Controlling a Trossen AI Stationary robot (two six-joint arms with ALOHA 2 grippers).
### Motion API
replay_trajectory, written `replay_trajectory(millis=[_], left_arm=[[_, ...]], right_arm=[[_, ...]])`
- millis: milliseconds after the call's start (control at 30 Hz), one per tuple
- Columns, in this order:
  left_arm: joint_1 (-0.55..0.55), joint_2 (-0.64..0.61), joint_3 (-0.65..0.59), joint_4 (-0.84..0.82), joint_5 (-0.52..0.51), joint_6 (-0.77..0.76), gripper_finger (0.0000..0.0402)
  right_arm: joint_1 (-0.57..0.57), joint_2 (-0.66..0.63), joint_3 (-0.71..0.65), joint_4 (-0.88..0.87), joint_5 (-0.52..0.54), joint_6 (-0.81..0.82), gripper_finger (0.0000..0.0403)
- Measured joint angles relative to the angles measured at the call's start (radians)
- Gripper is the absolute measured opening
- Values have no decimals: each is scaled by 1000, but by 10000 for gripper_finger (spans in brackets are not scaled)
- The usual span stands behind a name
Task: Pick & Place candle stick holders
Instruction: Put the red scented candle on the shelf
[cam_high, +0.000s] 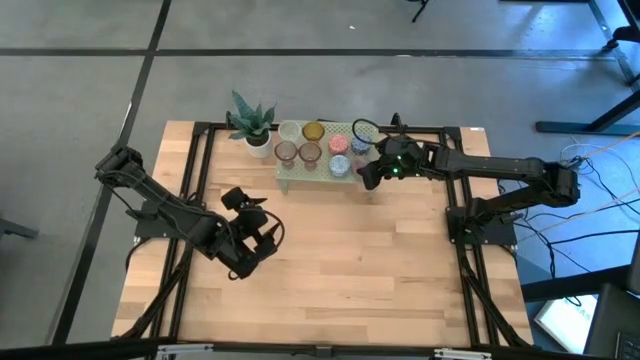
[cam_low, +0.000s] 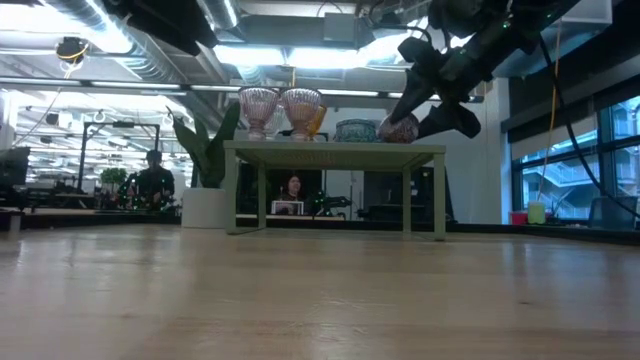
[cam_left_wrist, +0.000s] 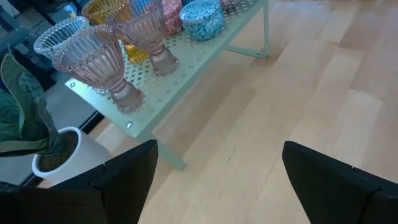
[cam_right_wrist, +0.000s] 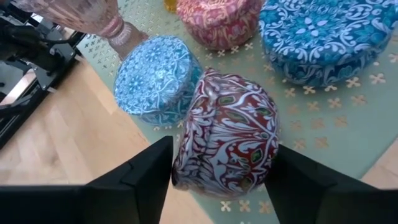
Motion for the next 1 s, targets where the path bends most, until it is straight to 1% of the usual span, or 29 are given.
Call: replay_trajectory(millis=[100, 300, 467, 667, 833, 1000], left_arm=[[0, 0, 0, 0, 1, 0, 343], [0, 0, 0, 0, 7, 0, 343], [0, 0, 0, 0, 8, 0, 343], [0, 0, 0, 0, 30, -1, 343], [0, 0, 0, 0, 30, -2, 343], [0, 0, 0, 0, 30, -2, 343]], right_arm=[[0, 0, 0, -4, 0, -12, 240], [0, 0, 0, -38, -34, -28, 245], [0, 0, 0, -51, -32, -37, 245], [0, 0, 0, -50, 2, -64, 246], [0, -2, 1, -52, -12, -78, 246], [0, -8, 30, -50, -30, -102, 246]])
